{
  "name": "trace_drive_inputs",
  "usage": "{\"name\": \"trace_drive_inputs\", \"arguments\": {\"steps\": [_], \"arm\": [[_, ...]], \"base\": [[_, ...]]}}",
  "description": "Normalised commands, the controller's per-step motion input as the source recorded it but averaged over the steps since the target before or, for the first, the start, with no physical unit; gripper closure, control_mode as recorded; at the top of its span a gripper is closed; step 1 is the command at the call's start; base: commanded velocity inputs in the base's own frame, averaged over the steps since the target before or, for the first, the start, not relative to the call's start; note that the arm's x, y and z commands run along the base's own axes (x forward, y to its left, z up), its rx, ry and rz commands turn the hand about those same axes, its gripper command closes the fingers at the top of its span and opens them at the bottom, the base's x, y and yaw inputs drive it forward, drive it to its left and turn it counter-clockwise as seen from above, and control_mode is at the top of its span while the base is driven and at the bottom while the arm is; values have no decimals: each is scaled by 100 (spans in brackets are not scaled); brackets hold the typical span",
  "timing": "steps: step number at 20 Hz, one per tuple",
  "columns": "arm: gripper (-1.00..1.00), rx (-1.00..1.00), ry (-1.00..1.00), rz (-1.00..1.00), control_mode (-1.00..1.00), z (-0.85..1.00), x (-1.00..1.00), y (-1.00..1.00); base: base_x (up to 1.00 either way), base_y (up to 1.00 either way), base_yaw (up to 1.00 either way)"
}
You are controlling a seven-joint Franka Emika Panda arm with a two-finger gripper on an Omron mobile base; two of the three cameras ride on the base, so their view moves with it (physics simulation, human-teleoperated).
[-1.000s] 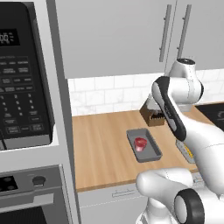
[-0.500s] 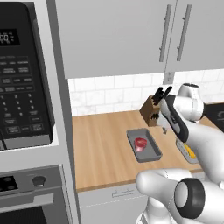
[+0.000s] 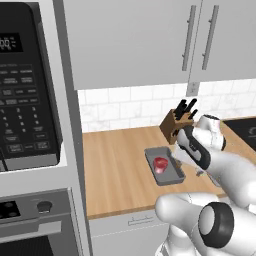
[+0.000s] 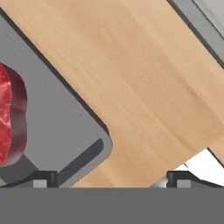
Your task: Take the meat container that has the steak and place it on the second highest rack of the freezer. Then take the vegetable container that has the corn and eggplant and place it on the highest rack of the freezer.
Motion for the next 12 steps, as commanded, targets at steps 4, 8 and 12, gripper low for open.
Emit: {"name": "trace_drive_inputs", "arguments": {"steps": [4, 8, 12], "arm": [[-100, -1, 0, 0, -100, -69, 10, 43], [-100, 0, 0, 0, -100, -50, 25, 27], [-100, 0, 0, -2, -100, -5, 30, 0]], "base": [[0, 0, 0], [0, 0, 0], [0, 0, 0]]}}
